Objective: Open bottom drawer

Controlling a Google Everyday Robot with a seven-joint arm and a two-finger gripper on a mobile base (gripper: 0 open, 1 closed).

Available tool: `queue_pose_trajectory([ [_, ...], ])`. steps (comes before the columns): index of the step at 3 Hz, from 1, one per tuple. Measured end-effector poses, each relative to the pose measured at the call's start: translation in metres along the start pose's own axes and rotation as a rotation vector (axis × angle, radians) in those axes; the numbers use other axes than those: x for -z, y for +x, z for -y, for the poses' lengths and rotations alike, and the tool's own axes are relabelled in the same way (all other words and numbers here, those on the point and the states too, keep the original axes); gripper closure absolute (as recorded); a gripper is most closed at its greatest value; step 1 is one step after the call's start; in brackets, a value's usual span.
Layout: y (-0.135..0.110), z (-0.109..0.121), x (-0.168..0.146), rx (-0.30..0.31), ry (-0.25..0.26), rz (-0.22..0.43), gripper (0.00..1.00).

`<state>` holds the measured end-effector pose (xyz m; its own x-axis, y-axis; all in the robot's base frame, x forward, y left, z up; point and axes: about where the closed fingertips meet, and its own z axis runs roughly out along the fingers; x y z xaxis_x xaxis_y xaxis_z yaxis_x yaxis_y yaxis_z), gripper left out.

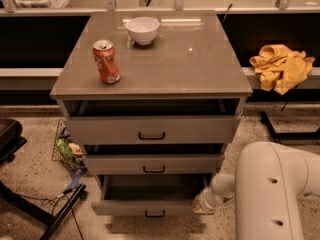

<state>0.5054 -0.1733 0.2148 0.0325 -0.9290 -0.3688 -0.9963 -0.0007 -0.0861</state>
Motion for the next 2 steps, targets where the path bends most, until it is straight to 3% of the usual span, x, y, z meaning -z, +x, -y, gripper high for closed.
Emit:
queue_pose_trajectory([
  [1, -0.002, 0.006, 0.000, 0.007, 0.015, 0.005, 1.00],
  [2, -0.008, 0.027, 0.003, 0.025, 0.066, 0.015, 1.00],
])
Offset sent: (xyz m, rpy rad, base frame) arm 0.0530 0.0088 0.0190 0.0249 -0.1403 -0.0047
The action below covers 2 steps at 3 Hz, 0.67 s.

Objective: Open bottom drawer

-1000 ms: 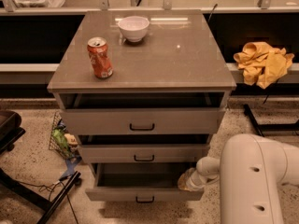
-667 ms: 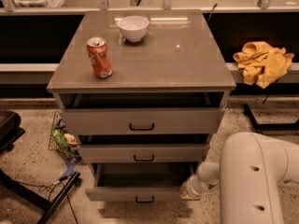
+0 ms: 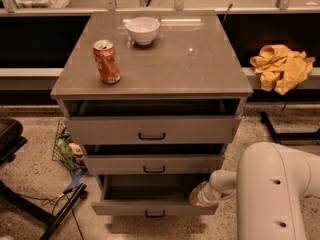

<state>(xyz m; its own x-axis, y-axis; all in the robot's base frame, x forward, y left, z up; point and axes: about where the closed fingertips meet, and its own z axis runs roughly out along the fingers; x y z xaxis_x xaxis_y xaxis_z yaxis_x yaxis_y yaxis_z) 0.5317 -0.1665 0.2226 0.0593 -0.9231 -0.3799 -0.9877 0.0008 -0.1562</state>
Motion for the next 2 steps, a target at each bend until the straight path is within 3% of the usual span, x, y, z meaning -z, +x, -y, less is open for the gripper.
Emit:
queue_pose_trajectory([
  [1, -0.0122, 0.0293, -0.0016, 0.024, 0.061, 0.034, 1.00],
  [2, -0.0132, 0.0302, -0.0102, 0.002, 0.078, 0.070, 1.00],
])
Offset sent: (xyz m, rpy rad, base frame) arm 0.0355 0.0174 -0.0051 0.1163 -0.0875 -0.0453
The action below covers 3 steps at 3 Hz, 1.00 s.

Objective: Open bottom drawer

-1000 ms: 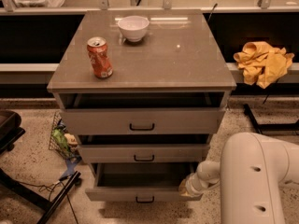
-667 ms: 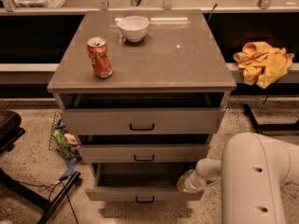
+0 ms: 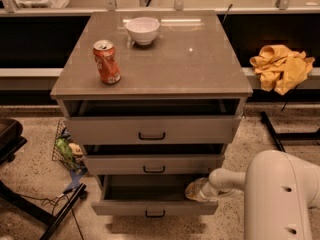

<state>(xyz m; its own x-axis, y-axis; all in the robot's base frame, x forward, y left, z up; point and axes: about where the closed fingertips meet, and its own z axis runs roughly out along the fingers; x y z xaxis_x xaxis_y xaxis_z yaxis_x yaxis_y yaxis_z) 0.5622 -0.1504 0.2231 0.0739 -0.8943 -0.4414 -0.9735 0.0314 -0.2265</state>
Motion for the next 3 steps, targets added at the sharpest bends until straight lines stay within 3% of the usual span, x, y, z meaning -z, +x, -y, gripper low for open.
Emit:
queue_pose_trajectory([
  [2, 0.001, 0.002, -0.015, -0.004, 0.006, 0.013, 1.00],
  [3, 0.003, 0.001, -0.048, -0.019, 0.003, 0.059, 1.00],
])
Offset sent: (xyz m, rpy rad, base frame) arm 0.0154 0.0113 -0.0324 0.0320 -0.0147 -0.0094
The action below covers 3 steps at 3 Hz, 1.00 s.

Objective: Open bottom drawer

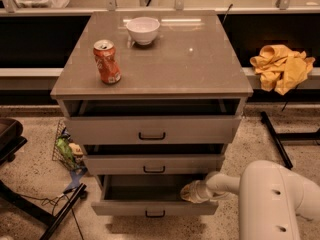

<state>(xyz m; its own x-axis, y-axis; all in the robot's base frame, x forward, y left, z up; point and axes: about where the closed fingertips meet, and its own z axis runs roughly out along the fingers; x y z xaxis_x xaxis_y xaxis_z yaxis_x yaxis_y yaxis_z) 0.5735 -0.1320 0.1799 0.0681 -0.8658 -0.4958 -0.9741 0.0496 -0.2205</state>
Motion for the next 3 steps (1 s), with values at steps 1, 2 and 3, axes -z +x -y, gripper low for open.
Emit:
queue_pose_trajectory([
  [1, 0.006, -0.002, -0.026, -0.019, -0.004, 0.037, 1.00],
  [2, 0.005, -0.004, -0.027, -0.019, -0.011, 0.037, 1.00],
  [3, 0.013, -0.028, -0.025, -0.050, -0.062, 0.023, 1.00],
])
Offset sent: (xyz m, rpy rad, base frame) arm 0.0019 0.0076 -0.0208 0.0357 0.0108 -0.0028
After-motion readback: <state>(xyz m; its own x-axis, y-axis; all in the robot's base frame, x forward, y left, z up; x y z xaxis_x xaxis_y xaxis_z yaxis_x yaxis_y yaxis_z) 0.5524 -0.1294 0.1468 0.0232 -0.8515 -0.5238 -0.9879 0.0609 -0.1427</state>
